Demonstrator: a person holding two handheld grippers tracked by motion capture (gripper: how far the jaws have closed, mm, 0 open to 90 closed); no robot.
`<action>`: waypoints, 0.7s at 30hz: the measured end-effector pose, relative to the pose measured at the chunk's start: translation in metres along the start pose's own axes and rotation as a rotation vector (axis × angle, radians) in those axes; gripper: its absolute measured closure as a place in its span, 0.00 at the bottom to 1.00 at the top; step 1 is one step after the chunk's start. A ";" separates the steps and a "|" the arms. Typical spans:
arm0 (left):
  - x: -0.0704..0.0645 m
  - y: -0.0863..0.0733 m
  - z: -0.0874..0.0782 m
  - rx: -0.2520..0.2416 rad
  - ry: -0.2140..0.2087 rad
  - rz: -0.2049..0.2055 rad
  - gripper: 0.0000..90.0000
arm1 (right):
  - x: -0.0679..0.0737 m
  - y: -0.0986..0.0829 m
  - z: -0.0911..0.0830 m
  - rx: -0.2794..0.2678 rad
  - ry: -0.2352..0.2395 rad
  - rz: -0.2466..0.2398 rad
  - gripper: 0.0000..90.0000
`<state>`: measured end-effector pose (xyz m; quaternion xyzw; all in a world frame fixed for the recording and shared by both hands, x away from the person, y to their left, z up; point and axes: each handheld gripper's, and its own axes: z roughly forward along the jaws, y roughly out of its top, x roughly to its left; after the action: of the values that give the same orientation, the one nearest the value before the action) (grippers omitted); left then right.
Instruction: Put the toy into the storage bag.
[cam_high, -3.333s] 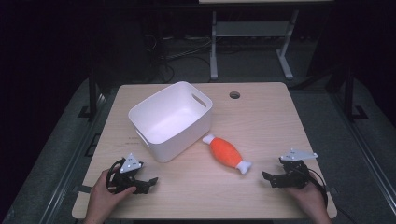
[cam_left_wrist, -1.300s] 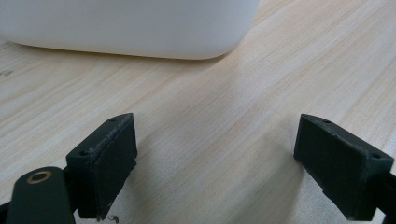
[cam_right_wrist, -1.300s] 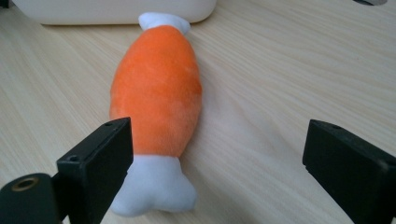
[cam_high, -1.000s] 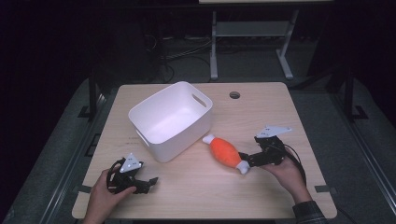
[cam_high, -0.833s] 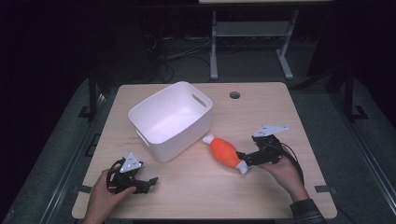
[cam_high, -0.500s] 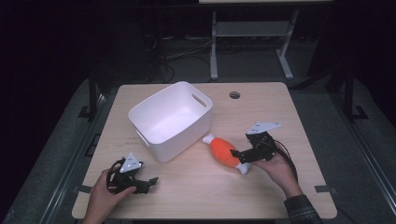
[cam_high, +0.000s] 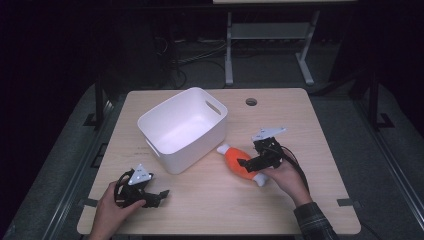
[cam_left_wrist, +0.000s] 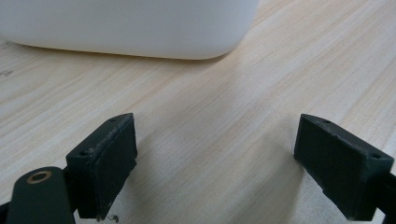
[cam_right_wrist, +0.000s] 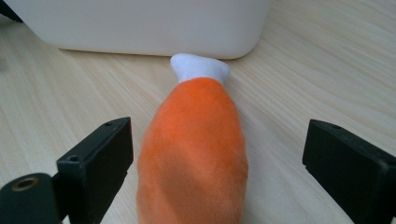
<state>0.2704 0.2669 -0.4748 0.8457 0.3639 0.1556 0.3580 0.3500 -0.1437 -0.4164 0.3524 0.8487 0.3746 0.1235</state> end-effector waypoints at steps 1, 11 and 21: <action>0.000 0.000 0.000 -0.002 0.000 -0.001 0.14 | 0.001 0.001 0.001 0.005 0.004 0.006 0.09; 0.000 0.000 0.000 -0.002 0.000 -0.001 0.14 | 0.005 0.008 0.016 0.064 0.016 0.001 0.09; 0.000 0.000 0.000 -0.001 0.000 0.000 0.14 | 0.009 0.009 0.030 0.128 0.020 -0.014 0.09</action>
<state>0.2704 0.2669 -0.4749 0.8454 0.3639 0.1560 0.3586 0.3621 -0.1164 -0.4305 0.3497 0.8746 0.3221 0.0950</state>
